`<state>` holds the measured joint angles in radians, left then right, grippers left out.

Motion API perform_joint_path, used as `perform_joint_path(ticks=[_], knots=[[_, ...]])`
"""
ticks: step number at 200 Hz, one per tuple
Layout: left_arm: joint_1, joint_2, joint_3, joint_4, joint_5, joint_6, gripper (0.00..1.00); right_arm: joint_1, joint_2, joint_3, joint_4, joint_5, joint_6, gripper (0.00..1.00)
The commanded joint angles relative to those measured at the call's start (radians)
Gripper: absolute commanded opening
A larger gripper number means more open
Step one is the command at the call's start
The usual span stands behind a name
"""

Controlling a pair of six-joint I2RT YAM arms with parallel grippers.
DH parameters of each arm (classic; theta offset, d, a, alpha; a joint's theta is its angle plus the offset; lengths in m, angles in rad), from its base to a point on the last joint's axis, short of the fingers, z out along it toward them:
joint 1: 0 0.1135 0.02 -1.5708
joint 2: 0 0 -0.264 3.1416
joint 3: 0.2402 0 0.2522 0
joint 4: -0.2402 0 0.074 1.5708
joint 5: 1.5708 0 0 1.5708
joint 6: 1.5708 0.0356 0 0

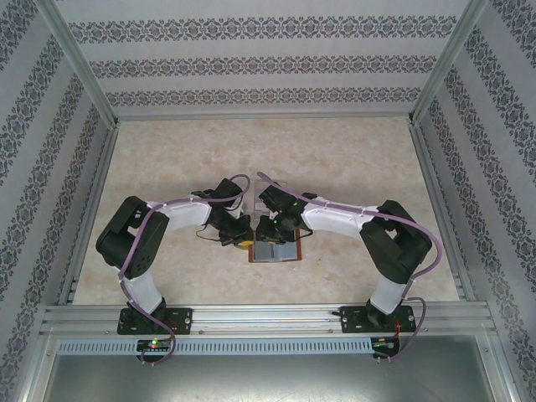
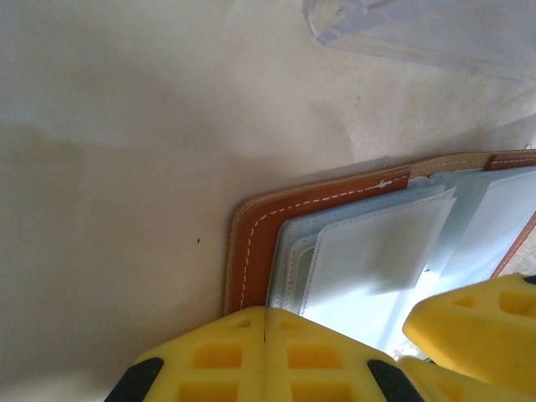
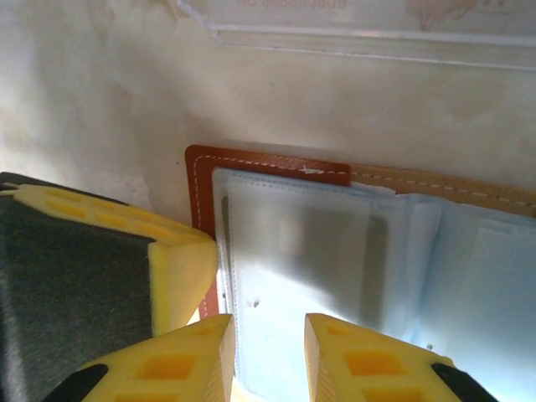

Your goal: Take the credit cards out of the card holder

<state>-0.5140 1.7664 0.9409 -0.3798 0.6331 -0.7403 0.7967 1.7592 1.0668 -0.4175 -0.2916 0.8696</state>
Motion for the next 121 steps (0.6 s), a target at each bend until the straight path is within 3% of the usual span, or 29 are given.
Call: perform_joint_path(ticks=[1, 121], knots=[[0.013, 0.012, 0.014, 0.011, 0.013, 0.012, 0.02, 0.015, 0.023, 0.015, -0.017, 0.03, 0.015, 0.28], [0.012, 0.011, 0.006, 0.016, 0.013, 0.005, 0.02, 0.024, 0.052, 0.039, -0.109, 0.092, -0.013, 0.34]])
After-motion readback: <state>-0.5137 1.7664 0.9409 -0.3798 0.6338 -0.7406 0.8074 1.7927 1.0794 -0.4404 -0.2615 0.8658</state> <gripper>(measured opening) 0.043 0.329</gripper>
